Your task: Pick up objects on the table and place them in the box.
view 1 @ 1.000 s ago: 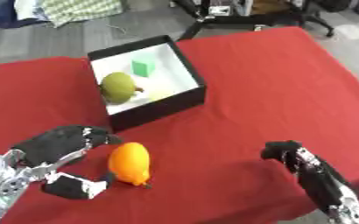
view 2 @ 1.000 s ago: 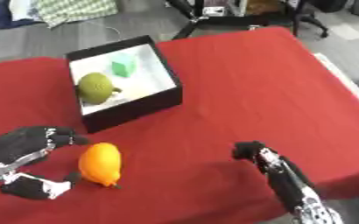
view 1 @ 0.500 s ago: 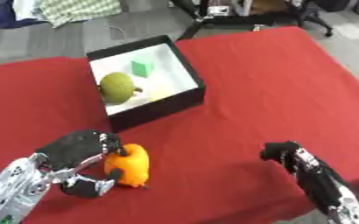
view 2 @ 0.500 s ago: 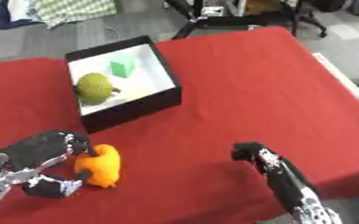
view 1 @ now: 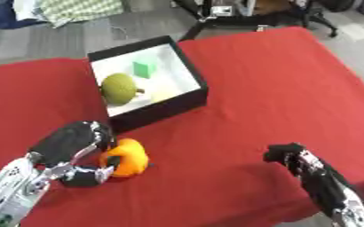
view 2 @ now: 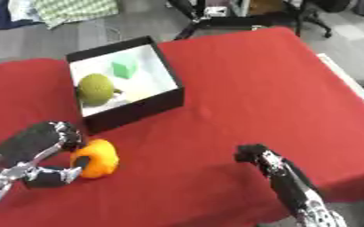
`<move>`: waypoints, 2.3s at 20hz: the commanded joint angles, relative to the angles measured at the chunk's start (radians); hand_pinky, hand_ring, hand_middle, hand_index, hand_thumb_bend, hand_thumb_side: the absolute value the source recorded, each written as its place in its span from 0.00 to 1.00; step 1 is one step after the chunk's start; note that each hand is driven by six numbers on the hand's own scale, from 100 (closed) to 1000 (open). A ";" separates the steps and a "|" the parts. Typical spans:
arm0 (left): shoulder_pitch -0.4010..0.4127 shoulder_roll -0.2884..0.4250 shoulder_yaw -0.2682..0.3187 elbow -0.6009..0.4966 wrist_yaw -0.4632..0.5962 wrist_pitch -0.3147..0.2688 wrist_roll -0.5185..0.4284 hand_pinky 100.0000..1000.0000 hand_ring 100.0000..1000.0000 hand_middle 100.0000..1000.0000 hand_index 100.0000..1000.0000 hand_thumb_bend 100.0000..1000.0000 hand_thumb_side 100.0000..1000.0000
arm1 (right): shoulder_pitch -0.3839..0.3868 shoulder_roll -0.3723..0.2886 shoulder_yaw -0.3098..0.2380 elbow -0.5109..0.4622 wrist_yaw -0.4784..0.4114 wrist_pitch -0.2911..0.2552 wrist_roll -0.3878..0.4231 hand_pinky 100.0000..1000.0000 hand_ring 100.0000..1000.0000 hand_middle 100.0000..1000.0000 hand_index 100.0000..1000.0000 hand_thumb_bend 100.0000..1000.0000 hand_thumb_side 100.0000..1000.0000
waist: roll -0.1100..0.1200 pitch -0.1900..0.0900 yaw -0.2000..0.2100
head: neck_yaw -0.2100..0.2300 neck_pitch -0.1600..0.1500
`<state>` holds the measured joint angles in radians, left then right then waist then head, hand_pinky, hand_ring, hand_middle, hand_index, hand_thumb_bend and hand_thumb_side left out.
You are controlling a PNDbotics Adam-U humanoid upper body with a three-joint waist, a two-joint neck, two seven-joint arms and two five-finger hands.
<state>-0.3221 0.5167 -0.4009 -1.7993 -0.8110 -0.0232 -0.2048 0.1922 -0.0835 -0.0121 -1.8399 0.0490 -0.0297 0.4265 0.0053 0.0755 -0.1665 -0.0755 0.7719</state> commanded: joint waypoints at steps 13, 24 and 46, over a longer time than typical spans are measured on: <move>-0.346 0.032 0.055 0.082 0.038 0.125 0.005 0.66 0.39 0.35 0.54 0.00 0.04 | 0.008 -0.004 0.003 -0.006 0.003 0.016 0.007 1.00 0.78 0.66 0.78 0.00 1.00 | -0.001 -0.029 -0.004 | 0.005 -0.002; -0.567 -0.154 0.050 0.663 -0.115 0.070 -0.029 0.68 0.44 0.41 0.60 0.00 0.02 | 0.005 0.001 0.014 -0.004 -0.002 0.022 0.017 1.00 0.78 0.66 0.77 0.00 1.00 | -0.009 -0.031 -0.027 | 0.020 -0.002; -0.511 -0.133 0.062 0.575 0.076 0.082 0.053 0.79 0.70 0.79 1.00 0.38 1.00 | -0.001 0.002 0.008 -0.006 -0.005 0.024 0.011 1.00 0.78 0.66 0.77 0.00 1.00 | -0.006 -0.027 -0.029 | 0.009 -0.002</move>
<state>-0.8175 0.3544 -0.3393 -1.1814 -0.7554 0.0419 -0.1471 0.1964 -0.0750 0.0000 -1.8334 0.0481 -0.0050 0.4411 0.0050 0.0751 -0.1961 -0.0639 0.7719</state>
